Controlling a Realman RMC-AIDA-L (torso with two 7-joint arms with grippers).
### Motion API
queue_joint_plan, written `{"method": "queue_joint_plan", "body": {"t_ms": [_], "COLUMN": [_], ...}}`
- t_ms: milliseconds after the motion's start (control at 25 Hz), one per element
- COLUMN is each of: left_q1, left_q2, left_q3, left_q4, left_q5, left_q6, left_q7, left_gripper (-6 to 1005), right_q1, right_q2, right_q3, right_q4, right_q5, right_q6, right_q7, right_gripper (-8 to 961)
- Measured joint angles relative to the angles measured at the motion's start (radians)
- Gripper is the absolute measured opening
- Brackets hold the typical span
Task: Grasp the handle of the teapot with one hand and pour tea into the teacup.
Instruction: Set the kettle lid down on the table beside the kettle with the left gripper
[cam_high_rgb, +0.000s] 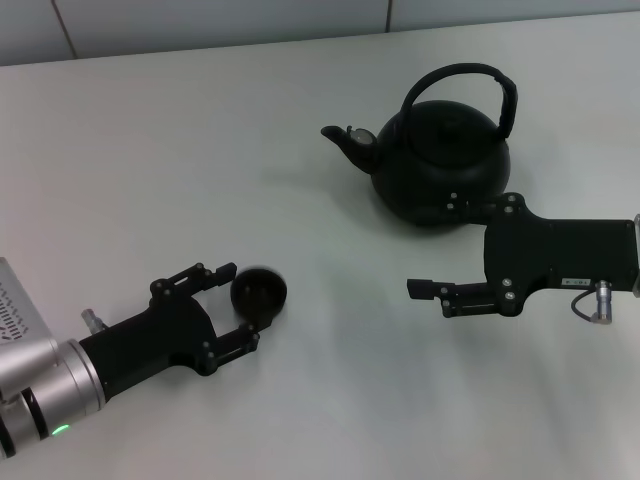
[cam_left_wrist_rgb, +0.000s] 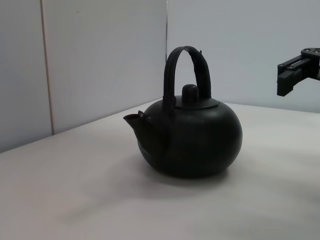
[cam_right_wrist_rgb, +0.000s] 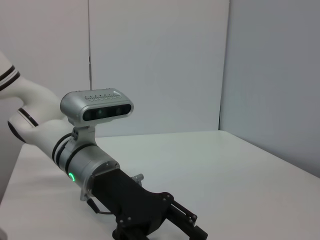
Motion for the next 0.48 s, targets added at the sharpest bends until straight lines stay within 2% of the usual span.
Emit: {"method": "queue_joint_plan", "body": {"t_ms": [480], "left_q1": [0.003], "left_q2": [0.000], "left_q3": [0.000], "left_q4": [0.019], "left_q5": [-0.006], "left_q6": [0.000], "left_q7": [-0.001], "left_gripper": [717], "right_q1": [0.003], "right_q2": [-0.001], "right_q3": [0.000], "right_q4": [-0.005], "right_q5": [0.000], "right_q6": [0.000], "right_q7": [0.000], "right_gripper": [787]}}
